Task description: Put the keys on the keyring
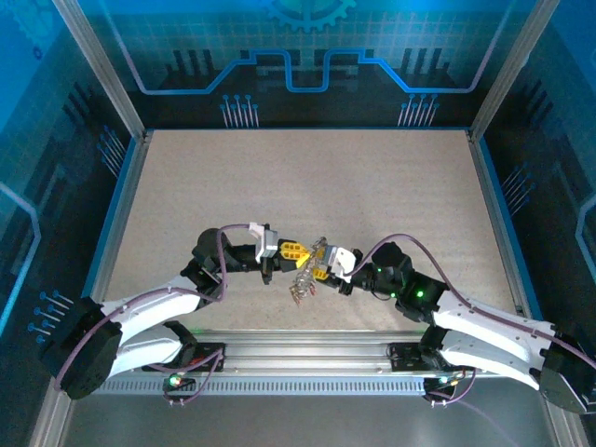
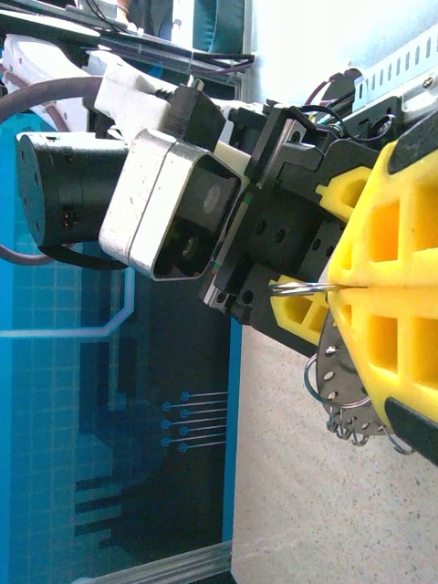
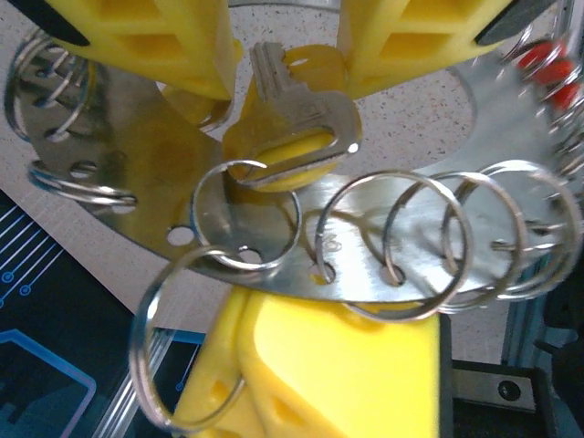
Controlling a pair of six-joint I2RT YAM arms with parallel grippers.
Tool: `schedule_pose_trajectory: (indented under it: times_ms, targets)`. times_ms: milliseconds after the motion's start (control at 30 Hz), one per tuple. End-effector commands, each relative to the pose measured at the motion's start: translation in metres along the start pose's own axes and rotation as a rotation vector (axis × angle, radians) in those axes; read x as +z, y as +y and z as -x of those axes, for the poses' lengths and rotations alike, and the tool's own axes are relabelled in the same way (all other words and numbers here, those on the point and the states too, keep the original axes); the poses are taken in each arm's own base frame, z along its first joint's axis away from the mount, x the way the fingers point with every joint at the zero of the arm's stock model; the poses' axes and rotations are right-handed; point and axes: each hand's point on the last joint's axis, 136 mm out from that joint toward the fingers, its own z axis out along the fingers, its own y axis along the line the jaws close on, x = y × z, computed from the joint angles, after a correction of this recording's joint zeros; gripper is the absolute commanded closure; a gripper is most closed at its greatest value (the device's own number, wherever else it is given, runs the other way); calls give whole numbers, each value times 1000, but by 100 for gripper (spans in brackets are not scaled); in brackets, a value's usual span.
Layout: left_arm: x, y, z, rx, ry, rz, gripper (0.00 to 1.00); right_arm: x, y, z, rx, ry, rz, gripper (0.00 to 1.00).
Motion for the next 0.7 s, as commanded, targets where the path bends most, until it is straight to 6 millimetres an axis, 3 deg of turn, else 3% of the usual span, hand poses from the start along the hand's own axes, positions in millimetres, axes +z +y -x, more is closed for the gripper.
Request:
schedule_pose_trajectory:
  times_ms: [0,500,667]
  targets:
    - [-3,0,11,30,-42,9,100,0,2,7,5,-22,4,65]
    - [-4,11,3,17,-15,74,100,-2,-8,12,-8,-69,-124,65]
    - [-4,11,2,12,-14,76,100,-2,-13,8,-2,-57,-168,70]
